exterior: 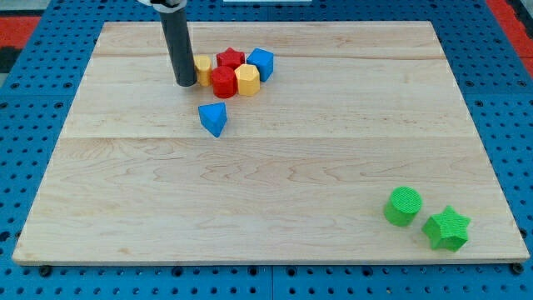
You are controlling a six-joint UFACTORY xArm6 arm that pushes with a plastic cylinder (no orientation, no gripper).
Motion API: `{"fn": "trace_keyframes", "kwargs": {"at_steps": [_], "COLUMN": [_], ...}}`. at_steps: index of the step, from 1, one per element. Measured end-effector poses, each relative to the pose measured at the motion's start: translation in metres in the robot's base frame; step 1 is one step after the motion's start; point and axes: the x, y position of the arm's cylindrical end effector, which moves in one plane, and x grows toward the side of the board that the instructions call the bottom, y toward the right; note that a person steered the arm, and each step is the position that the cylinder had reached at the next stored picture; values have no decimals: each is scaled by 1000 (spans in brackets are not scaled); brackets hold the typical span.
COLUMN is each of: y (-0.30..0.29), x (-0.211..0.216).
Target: Move the blue triangle to the top right to the red star
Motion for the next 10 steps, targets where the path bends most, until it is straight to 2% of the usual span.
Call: {"fn": "trace_keyframes", "kwargs": {"at_steps": [1,3,4,5,7,8,9,10], "y": [-7,19,10,-1,36,89,113,78], "x": [-4,-8,6,41,100,96,79,81]}}
